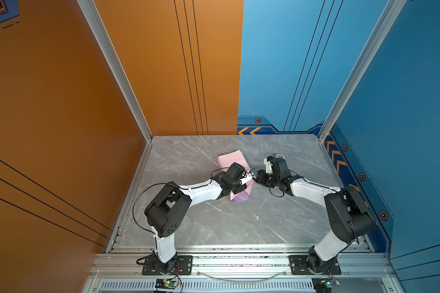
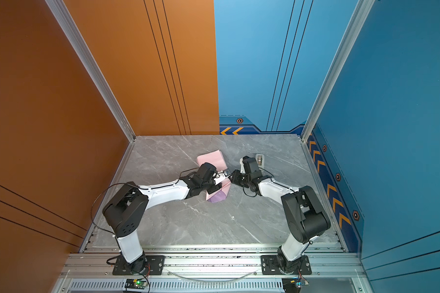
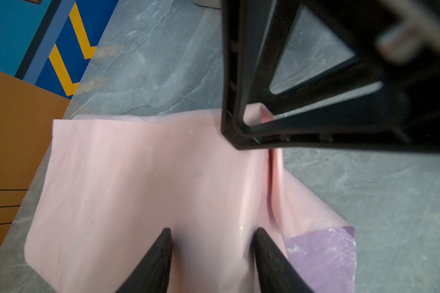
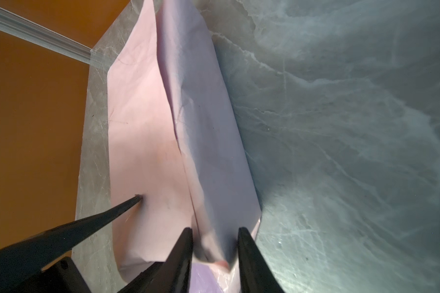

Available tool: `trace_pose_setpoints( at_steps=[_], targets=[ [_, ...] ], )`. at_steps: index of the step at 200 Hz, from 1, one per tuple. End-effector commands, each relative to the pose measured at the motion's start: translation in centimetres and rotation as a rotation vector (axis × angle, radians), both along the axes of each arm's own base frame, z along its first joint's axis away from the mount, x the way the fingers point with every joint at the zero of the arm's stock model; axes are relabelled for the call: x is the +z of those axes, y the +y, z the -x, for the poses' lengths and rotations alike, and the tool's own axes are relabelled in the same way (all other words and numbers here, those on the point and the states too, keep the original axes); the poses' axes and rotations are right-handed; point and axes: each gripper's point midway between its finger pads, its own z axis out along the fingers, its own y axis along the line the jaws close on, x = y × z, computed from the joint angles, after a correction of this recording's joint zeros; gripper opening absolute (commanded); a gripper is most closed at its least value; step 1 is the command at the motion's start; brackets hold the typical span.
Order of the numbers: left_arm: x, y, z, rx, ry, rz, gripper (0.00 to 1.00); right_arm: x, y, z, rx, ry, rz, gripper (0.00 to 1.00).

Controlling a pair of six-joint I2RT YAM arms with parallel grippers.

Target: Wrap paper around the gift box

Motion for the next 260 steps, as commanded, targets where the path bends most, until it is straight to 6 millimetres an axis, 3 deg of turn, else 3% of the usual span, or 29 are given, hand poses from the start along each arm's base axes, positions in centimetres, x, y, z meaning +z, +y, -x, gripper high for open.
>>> trace_pose_setpoints(
  at_steps=[1,36,49,66,91,132,206,260],
  targets=[
    [-1.1,0.4,0.1,0.000,0.031,-0.023,0.49,1.0,-1.0,0.8,-0.021,-0.017,0.012,0.43],
    [-1.3,0.5,0.3,0.001,0.031,-0.020,0.47,2.1,-2.9,1.5,-0.087,-0.038,-0.071,0.46],
    [-1.3,0.5,0.3,0.001,0.031,-0.019,0.46,1.3,-3.8,2.2,-0.124,-0.015,-0.085,0.44],
    [-1.3,0.4,0.4,-0.001,0.030,-0.017,0.46,-0.5,-4.2,3.2,-0.158,0.030,-0.090,0.33],
    [-1.4,0.3,0.5,-0.004,0.032,-0.016,0.46,-1.9,-3.4,3.4,-0.170,0.047,-0.104,0.23],
    [-1.5,0.1,0.7,-0.010,0.033,-0.016,0.47,-2.4,-1.6,1.9,-0.164,0.012,-0.109,0.16],
    [-1.6,0.1,0.9,-0.014,0.036,-0.019,0.47,-2.3,2.1,0.6,-0.109,-0.027,-0.134,0.14],
    [-1.9,0.0,1.0,-0.015,0.043,-0.018,0.46,-4.0,2.8,0.8,-0.098,0.003,-0.104,0.13]
  ],
)
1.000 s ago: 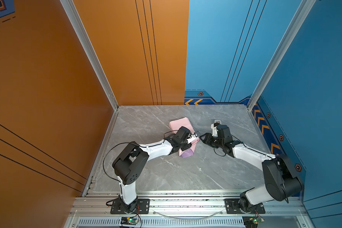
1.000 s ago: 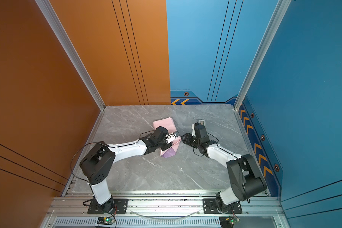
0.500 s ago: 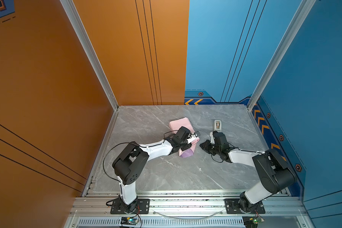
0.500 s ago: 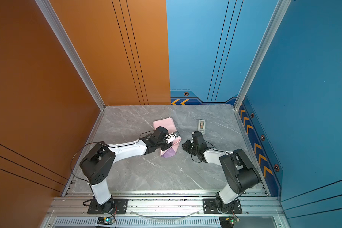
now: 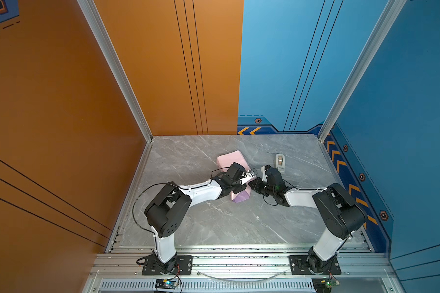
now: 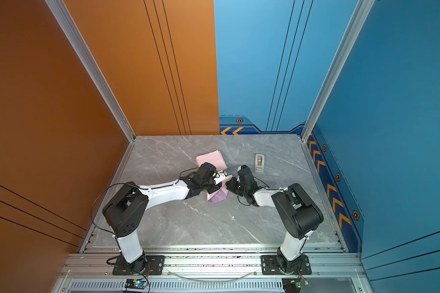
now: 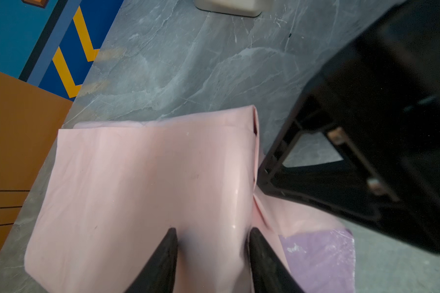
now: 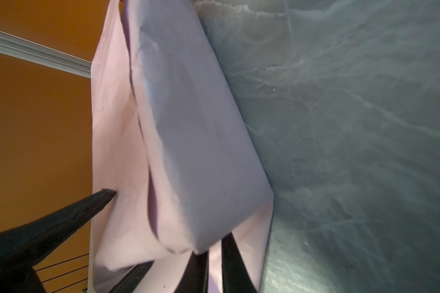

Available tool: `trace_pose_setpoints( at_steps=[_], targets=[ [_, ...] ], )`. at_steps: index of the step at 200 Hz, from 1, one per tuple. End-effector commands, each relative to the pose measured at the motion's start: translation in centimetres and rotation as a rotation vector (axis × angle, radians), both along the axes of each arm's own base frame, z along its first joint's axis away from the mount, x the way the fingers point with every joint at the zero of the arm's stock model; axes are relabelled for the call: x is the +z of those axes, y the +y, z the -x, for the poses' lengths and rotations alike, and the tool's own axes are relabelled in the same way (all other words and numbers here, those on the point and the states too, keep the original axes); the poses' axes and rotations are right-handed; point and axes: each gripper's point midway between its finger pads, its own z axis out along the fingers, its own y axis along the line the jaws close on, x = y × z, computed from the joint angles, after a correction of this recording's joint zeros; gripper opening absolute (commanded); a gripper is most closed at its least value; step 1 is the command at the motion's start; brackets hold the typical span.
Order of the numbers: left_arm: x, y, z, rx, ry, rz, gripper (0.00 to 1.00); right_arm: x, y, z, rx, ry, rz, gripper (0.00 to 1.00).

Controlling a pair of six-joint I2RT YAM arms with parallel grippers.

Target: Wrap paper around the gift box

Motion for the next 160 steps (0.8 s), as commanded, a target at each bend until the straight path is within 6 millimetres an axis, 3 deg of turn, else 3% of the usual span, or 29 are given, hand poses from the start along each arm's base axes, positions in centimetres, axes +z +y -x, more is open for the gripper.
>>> trace_pose_setpoints(
  at_steps=[1,80,99,119,135,160],
  targets=[
    [-2.0,0.2,1.1,-0.013,0.051,-0.026,0.46,-0.1,0.2,-0.7,-0.020,-0.013,0.011,0.13],
    [-2.4,-0.4,1.5,-0.028,0.064,-0.014,0.46,-4.2,0.6,0.9,0.007,0.074,0.043,0.13],
    [-2.3,-0.4,1.4,-0.026,0.063,-0.011,0.46,-3.9,0.6,1.0,0.006,0.070,0.032,0.17],
    [-2.3,-0.4,1.4,-0.026,0.063,-0.009,0.46,-2.4,1.2,0.9,0.021,0.032,0.010,0.26],
    [-2.3,-0.3,1.4,-0.024,0.062,-0.008,0.46,-1.4,1.7,0.9,0.042,0.007,0.005,0.27],
    [-2.2,-0.4,1.4,-0.023,0.063,-0.002,0.46,-3.1,1.2,1.7,0.043,0.076,0.073,0.21]
  ],
)
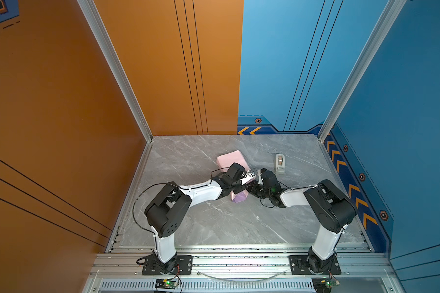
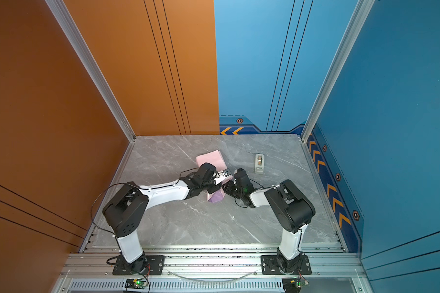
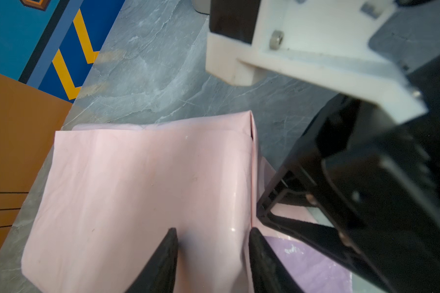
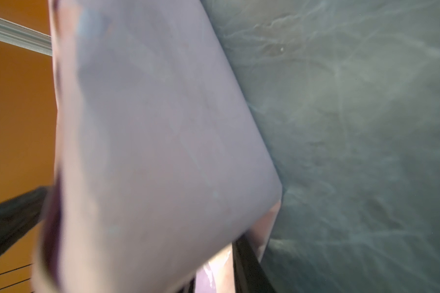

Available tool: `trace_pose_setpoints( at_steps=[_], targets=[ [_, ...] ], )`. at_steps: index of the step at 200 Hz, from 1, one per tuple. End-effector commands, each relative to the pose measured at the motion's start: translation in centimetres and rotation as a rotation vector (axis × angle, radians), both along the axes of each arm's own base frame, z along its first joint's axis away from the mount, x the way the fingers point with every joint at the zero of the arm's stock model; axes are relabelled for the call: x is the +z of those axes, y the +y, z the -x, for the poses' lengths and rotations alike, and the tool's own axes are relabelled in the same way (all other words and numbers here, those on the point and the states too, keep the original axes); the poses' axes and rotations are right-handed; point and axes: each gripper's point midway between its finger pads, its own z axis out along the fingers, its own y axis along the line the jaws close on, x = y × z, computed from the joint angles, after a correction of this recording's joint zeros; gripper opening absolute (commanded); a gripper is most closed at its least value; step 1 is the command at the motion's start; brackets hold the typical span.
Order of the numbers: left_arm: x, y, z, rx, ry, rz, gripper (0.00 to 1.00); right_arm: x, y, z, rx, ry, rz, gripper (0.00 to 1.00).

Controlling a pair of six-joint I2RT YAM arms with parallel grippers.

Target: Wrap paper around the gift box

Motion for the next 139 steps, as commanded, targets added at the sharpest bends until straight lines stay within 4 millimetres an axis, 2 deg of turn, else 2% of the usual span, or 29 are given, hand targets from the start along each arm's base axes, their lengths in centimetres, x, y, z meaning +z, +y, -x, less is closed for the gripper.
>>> trace_pose_setpoints(
  at_steps=[1,34,97,118,139],
  targets=[
    [-2.2,-0.1,1.2,-0.017,0.063,-0.012,0.46,-1.0,-0.6,0.9,0.006,0.050,0.067,0.21],
    [-2.2,-0.1,1.1,-0.012,0.061,-0.009,0.46,-4.2,-1.6,3.6,0.019,0.178,0.107,0.12],
    [-2.3,0.1,1.1,-0.008,0.063,-0.005,0.46,-6.2,-3.2,8.0,0.055,0.299,0.185,0.08],
    [-2.0,-0.1,1.0,-0.011,0.059,0.001,0.46,-5.5,-3.2,8.4,0.064,0.290,0.174,0.09],
    [-1.7,-0.2,1.1,-0.014,0.057,0.006,0.47,-2.7,-3.8,7.6,0.059,0.226,0.176,0.19]
  ],
)
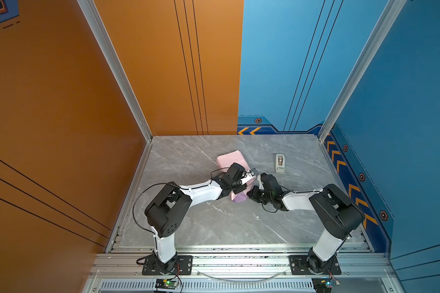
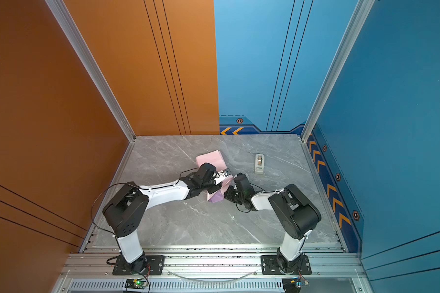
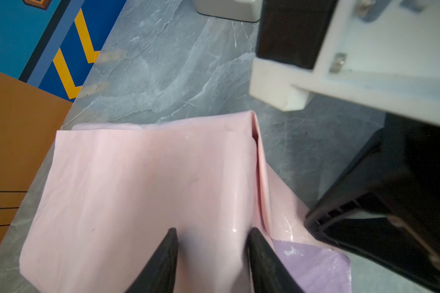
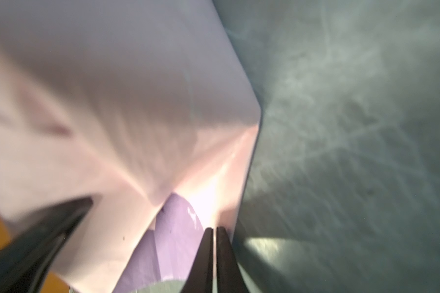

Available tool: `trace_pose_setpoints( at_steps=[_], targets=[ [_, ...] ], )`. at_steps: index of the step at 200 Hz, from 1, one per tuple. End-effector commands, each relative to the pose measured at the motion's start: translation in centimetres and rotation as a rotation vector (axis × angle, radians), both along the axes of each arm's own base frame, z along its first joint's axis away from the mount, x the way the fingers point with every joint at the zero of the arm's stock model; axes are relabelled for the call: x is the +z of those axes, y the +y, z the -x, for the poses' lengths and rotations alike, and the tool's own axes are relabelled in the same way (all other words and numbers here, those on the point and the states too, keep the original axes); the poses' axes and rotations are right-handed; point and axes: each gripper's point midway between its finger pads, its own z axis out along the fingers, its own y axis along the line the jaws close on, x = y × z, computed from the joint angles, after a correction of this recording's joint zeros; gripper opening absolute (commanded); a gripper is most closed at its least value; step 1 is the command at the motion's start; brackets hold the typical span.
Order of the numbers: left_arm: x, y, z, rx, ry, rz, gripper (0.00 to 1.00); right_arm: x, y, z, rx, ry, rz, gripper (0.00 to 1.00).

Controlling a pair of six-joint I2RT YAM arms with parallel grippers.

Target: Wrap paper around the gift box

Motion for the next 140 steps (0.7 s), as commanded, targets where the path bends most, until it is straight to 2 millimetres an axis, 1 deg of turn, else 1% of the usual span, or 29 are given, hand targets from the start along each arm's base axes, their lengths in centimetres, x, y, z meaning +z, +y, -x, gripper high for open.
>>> trace_pose_setpoints(
  at_steps=[1,17,39,49,53,63,67,76,86,93,99,109,124,140],
  targets=[
    [-1.6,-0.2,1.1,-0.019,0.054,0.000,0.47,-1.8,-2.9,3.7,0.016,0.128,0.125,0.20],
    [-1.2,-0.2,1.1,-0.020,0.051,0.011,0.48,1.6,-3.8,2.4,0.007,0.051,0.121,0.30],
    [0.4,-0.6,1.0,-0.023,0.031,0.041,0.51,6.4,-5.5,0.4,-0.001,-0.052,0.119,0.44],
    [1.2,-0.8,1.0,-0.027,0.022,0.058,0.52,8.0,-6.0,-0.6,-0.002,-0.086,0.121,0.48],
    [1.6,-0.8,1.0,-0.025,0.018,0.066,0.53,9.0,-6.3,-1.3,-0.003,-0.103,0.121,0.49],
    [2.8,-1.1,0.9,-0.022,0.006,0.090,0.57,9.8,-6.7,-2.3,0.003,-0.106,0.127,0.51],
    [3.4,-1.1,0.8,-0.019,0.001,0.101,0.58,10.6,-6.7,-2.9,0.009,-0.116,0.125,0.52],
    [4.6,-1.2,0.8,-0.014,-0.007,0.126,0.60,11.0,-6.6,-4.1,0.033,-0.116,0.137,0.53],
    [6.0,-1.2,0.7,-0.007,-0.021,0.154,0.62,11.7,-6.0,-5.5,0.072,-0.127,0.144,0.54],
    [7.2,-1.2,0.7,0.003,-0.029,0.176,0.63,11.6,-5.6,-6.3,0.096,-0.122,0.154,0.55],
    [8.1,-1.0,0.6,0.017,-0.031,0.197,0.64,12.0,-5.2,-7.2,0.111,-0.129,0.157,0.55],
    [9.3,-0.5,0.6,0.050,-0.025,0.235,0.66,11.6,-4.3,-8.3,0.143,-0.116,0.158,0.56],
    [10.6,1.4,0.1,0.165,0.006,0.304,0.67,11.0,-3.4,-9.8,0.180,-0.096,0.163,0.58],
    [10.5,4.1,-0.3,0.315,0.098,0.373,0.67,10.0,-2.5,-10.4,0.212,-0.065,0.160,0.59]
  ],
)
